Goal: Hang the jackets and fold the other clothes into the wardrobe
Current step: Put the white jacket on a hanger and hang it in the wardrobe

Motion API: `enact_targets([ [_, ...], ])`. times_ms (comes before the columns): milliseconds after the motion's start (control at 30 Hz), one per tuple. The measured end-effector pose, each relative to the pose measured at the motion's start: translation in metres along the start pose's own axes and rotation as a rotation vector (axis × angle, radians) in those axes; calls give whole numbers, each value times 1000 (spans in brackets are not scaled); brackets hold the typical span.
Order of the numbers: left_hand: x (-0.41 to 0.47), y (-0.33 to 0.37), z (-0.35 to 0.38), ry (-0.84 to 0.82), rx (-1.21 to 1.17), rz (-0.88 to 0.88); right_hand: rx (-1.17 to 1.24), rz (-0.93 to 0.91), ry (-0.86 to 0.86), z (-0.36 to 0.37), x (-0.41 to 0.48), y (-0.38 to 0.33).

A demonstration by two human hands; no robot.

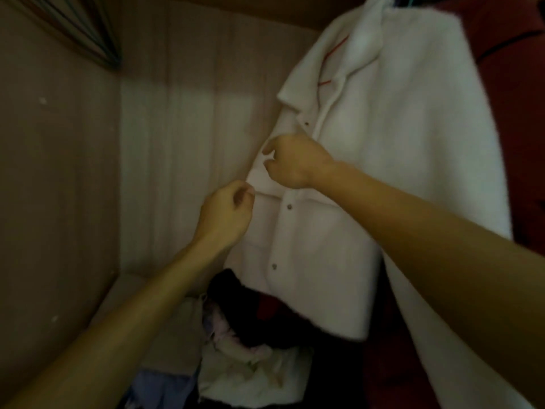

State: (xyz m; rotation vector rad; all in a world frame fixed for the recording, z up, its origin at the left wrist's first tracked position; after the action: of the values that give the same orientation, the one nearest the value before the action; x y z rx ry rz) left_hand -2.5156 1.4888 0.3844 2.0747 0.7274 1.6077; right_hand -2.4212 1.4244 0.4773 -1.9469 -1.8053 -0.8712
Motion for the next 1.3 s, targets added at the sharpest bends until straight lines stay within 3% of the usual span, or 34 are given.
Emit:
enact_targets([
  [100, -34, 11, -11, 38, 41, 20, 117, 10, -42, 17, -36, -4],
  [367, -162, 29, -19, -68, 105, 16, 380, -5, -33, 34, -165, -29],
  [567, -251, 34, -11, -137, 84, -54, 668, 31, 144, 17, -277, -42],
  [733, -301, 29, -13, -219, 60, -142, 781, 194, 199, 27, -361, -26],
  [967, -355, 36, -5, -411, -14, -112, 691, 470, 202, 36, -459, -20],
  [1067, -381, 43, 4, -533, 22, -6, 575, 549, 185, 30, -495, -31],
  [1167, -415, 47, 16, -628, 38, 99, 463, 626, 113, 31, -535, -46],
  [1300, -474, 49, 36, -774, -31, 72, 363, 754, -46, 30, -602, -69],
])
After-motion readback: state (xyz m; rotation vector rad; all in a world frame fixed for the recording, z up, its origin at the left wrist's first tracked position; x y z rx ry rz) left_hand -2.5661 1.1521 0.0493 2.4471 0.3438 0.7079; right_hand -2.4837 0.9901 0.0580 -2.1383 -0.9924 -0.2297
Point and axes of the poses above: each hand's wrist, its own x-axis towards the middle knuckle, its own z-axis out of the palm, y = z × x, the point moved 8 cm from there along x, towards the middle knuckle, and after that the axes turned 4 degrees about -z, right-handed, at the moved point
